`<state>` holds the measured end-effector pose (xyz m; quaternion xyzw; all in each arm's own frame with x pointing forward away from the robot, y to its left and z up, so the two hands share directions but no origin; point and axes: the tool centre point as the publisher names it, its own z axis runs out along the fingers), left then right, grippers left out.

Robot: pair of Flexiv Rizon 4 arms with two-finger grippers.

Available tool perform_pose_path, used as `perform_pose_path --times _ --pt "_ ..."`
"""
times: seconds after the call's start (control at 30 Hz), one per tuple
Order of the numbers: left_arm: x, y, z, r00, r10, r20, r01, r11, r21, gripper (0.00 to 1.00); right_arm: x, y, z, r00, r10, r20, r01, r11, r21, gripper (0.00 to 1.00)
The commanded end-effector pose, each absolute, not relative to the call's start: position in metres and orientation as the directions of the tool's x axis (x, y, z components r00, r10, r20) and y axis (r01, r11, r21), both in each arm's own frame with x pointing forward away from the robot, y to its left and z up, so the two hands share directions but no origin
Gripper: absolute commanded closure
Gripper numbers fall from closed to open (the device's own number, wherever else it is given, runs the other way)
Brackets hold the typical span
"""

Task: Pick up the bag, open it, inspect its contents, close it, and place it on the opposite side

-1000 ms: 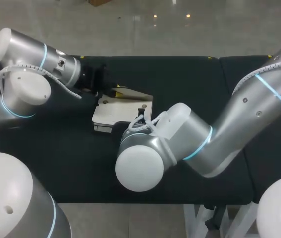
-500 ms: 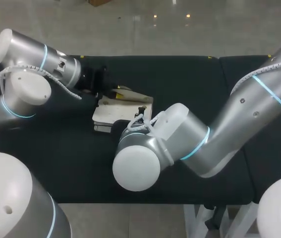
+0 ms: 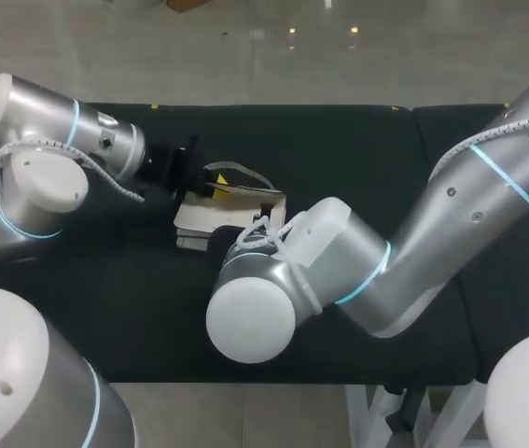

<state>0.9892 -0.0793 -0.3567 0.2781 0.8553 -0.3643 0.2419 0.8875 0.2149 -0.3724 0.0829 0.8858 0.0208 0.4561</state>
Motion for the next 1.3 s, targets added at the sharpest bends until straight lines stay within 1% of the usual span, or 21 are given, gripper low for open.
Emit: perform_pose_path --times 0.03,0.07,0.1,0.13,0.2,0.23,0.27,0.33,0.4,0.43,0.47,0.53,0.57,0.63,0.67,0.7,0.73,1.07,1.3 --pt "0.981 -0.079 -0.363 -0.720 0.288 -0.631 0.656 0.581 -0.482 1.00 0.889 0.217 -0.374 -0.567 0.166 -0.807 0.132 0.985 0.110 1.00" --pt "0.981 -0.079 -0.362 -0.722 0.287 -0.630 0.653 0.586 -0.481 1.00 0.889 0.217 -0.374 -0.567 0.166 -0.807 0.132 0.985 0.110 1.00" --pt "0.980 -0.078 -0.361 -0.727 0.281 -0.626 0.649 0.580 -0.493 0.83 0.889 0.217 -0.374 -0.567 0.166 -0.807 0.132 0.985 0.110 1.00" --pt "0.980 -0.076 -0.359 -0.732 0.274 -0.624 0.645 0.574 -0.504 0.64 0.889 0.217 -0.374 -0.567 0.166 -0.807 0.132 0.985 0.110 1.00" --pt "0.981 -0.074 -0.353 -0.736 0.260 -0.625 0.637 0.579 -0.509 0.43 0.889 0.217 -0.374 -0.567 0.166 -0.807 0.132 0.985 0.110 1.00" --pt "0.980 -0.073 -0.350 -0.740 0.250 -0.624 0.634 0.569 -0.524 0.27 0.889 0.217 -0.374 -0.567 0.166 -0.807 0.132 0.985 0.110 1.00" --pt "0.980 -0.072 -0.347 -0.741 0.241 -0.627 0.632 0.566 -0.529 0.23 0.889 0.217 -0.374 -0.567 0.166 -0.807 0.132 0.985 0.110 1.00" --pt "0.979 -0.071 -0.342 -0.735 0.234 -0.636 0.637 0.558 -0.531 0.25 0.889 0.217 -0.374 -0.567 0.166 -0.807 0.132 0.985 0.110 1.00" --pt "0.978 -0.070 -0.338 -0.730 0.230 -0.643 0.643 0.550 -0.533 0.38 0.889 0.217 -0.374 -0.567 0.166 -0.807 0.132 0.985 0.110 1.00" --pt "0.977 -0.069 -0.337 -0.728 0.229 -0.647 0.647 0.542 -0.537 0.48 0.889 0.217 -0.374 -0.567 0.166 -0.807 0.132 0.985 0.110 1.00" --pt "0.977 -0.069 -0.335 -0.726 0.230 -0.648 0.650 0.535 -0.539 0.52 0.889 0.217 -0.374 -0.567 0.166 -0.807 0.132 0.985 0.110 1.00" --pt "0.976 -0.068 -0.332 -0.721 0.229 -0.654 0.655 0.531 -0.537 0.54 0.889 0.217 -0.374 -0.567 0.166 -0.807 0.132 0.985 0.110 1.00" --pt "0.975 -0.068 -0.331 -0.718 0.229 -0.657 0.658 0.530 -0.535 0.58 0.889 0.217 -0.374 -0.567 0.166 -0.807 0.132 0.985 0.110 1.00" --pt "0.975 -0.068 -0.330 -0.713 0.228 -0.663 0.663 0.525 -0.533 0.74 0.889 0.217 -0.374 -0.567 0.166 -0.807 0.132 0.985 0.110 1.00" --pt "0.975 -0.068 -0.330 -0.713 0.228 -0.664 0.664 0.524 -0.533 0.84 0.889 0.217 -0.374 -0.567 0.166 -0.807 0.132 0.985 0.110 1.00" --pt "0.976 -0.068 -0.330 -0.710 0.229 -0.667 0.665 0.529 -0.527 0.97 0.889 0.217 -0.374 -0.567 0.166 -0.807 0.132 0.985 0.110 1.00" --pt "0.976 -0.068 -0.331 -0.708 0.230 -0.667 0.666 0.533 -0.523 1.00 0.889 0.217 -0.374 -0.567 0.166 -0.807 0.132 0.985 0.110 1.00" --pt "0.960 -0.069 -0.348 -0.698 0.273 -0.662 0.683 0.530 -0.502 1.00 0.889 0.217 -0.374 -0.567 0.166 -0.807 0.132 0.985 0.110 1.00" --pt "0.949 -0.064 -0.359 -0.708 0.285 -0.646 0.680 0.524 -0.514 1.00 0.889 0.217 -0.374 -0.567 0.166 -0.807 0.132 0.985 0.110 1.00"
